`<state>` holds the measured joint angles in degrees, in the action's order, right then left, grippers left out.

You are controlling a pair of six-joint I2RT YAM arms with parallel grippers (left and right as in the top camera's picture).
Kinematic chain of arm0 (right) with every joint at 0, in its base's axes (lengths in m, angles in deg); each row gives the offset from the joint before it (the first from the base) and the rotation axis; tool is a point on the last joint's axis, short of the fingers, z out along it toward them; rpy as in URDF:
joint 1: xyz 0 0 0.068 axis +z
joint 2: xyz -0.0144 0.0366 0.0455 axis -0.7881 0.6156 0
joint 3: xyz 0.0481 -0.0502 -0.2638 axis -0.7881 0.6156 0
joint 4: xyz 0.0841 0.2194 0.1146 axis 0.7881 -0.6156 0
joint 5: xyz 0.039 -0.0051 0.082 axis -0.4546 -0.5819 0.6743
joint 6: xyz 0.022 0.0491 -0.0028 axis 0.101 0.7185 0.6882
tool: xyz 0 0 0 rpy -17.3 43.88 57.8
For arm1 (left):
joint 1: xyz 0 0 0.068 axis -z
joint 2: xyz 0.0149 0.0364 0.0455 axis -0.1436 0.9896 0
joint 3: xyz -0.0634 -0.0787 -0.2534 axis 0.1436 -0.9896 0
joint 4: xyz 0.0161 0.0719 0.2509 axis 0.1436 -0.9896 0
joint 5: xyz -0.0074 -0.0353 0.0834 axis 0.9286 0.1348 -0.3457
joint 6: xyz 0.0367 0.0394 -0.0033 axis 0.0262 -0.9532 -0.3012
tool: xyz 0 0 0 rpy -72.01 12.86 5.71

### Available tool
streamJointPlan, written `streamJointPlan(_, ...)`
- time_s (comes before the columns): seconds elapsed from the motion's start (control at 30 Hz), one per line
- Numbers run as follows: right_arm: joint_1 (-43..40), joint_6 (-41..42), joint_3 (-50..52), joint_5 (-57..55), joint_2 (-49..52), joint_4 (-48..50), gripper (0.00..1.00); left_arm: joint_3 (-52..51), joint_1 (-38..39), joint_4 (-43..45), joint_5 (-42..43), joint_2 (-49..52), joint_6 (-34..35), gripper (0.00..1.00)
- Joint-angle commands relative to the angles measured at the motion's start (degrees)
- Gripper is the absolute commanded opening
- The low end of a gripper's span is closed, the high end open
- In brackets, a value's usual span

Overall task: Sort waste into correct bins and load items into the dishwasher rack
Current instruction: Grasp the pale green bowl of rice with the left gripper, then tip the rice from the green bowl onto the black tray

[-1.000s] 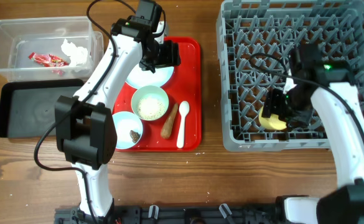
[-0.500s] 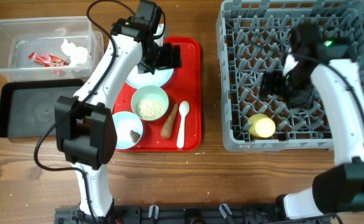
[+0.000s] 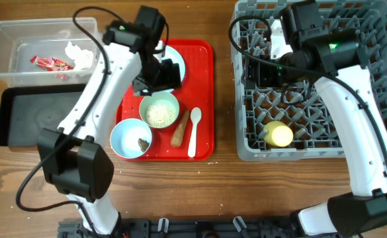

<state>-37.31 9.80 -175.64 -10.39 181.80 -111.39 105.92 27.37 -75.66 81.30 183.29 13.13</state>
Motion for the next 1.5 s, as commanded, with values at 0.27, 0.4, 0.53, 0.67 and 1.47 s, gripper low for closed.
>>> streamJointPlan(0.27, -0.09, 0.0, -0.39, -5.14, -0.28, 0.04, 0.89, -23.43, 8.74, 27.69, -10.45, -0.61, -0.42, 0.47)
streamJointPlan(0.4, -0.09, -0.2, -0.39, -5.11, -0.28, 0.09, 0.89, -27.12, 8.79, 32.81, -12.9, 0.17, -0.46, 0.41)
streamJointPlan(0.53, -0.09, -0.2, -0.39, -5.14, -0.28, 0.11, 0.89, -29.24, 8.79, 35.5, -12.9, 1.99, -0.46, 0.26)
streamJointPlan(0.67, -0.09, -0.24, -0.39, -6.19, -0.28, 0.33, 0.89, -29.22, 8.79, 35.45, -12.85, 2.86, -0.44, 0.04)
streamJointPlan(1.47, -0.09, -0.83, -0.39, -6.21, -0.28, 1.44, 0.89, -14.12, -33.77, 10.69, 16.33, -14.1, -3.02, 0.04)
